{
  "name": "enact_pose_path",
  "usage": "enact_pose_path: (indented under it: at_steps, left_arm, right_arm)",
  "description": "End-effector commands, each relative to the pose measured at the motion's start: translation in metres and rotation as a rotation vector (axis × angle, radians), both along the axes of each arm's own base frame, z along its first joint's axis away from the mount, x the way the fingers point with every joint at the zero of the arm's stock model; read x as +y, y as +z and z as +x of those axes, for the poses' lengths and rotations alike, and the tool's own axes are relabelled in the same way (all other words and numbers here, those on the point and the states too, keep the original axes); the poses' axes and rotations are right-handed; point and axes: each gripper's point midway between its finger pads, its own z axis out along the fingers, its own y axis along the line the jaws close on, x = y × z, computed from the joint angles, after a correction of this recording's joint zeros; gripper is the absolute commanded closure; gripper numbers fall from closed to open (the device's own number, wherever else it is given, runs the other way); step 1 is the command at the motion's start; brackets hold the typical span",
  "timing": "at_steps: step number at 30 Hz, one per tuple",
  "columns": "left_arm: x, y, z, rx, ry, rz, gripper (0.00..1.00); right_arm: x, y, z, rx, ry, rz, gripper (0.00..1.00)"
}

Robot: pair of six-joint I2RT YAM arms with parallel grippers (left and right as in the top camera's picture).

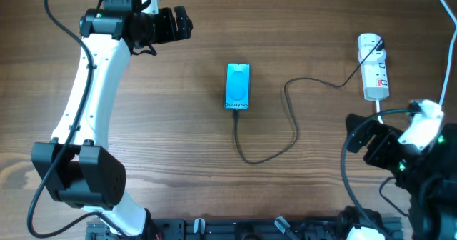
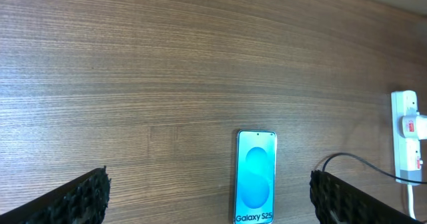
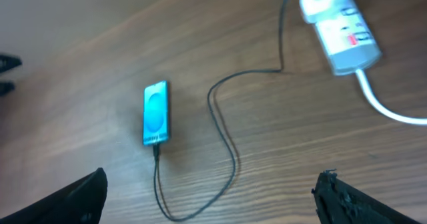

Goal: Plug charger to phone and switch on socket

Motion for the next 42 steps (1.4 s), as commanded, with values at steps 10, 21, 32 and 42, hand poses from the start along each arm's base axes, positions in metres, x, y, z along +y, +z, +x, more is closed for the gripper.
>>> enact_pose_path:
  at_steps: [10, 21, 32, 42]
  left_arm:
    - [0.002, -0.004, 0.001, 0.009, 0.010, 0.003, 0.00]
    - [0.002, -0.004, 0.001, 0.009, 0.010, 0.003, 0.00]
    - [0.002, -0.004, 0.001, 0.009, 0.010, 0.003, 0.00]
    - [0.002, -0.004, 0.001, 0.009, 0.010, 0.003, 0.00]
  right_arm:
    - [0.037, -0.014, 0.014, -0.366, 0.301, -0.088, 0.00]
    - [0.061, -0.022, 0.002, -0.619, 0.401, -0.185, 0.00]
    - [0.056, -0.025, 0.010, -0.805, 0.329, -0.246, 0.00]
    - [0.036, -0.070, 0.036, -0.808, 0.185, -0.236, 0.00]
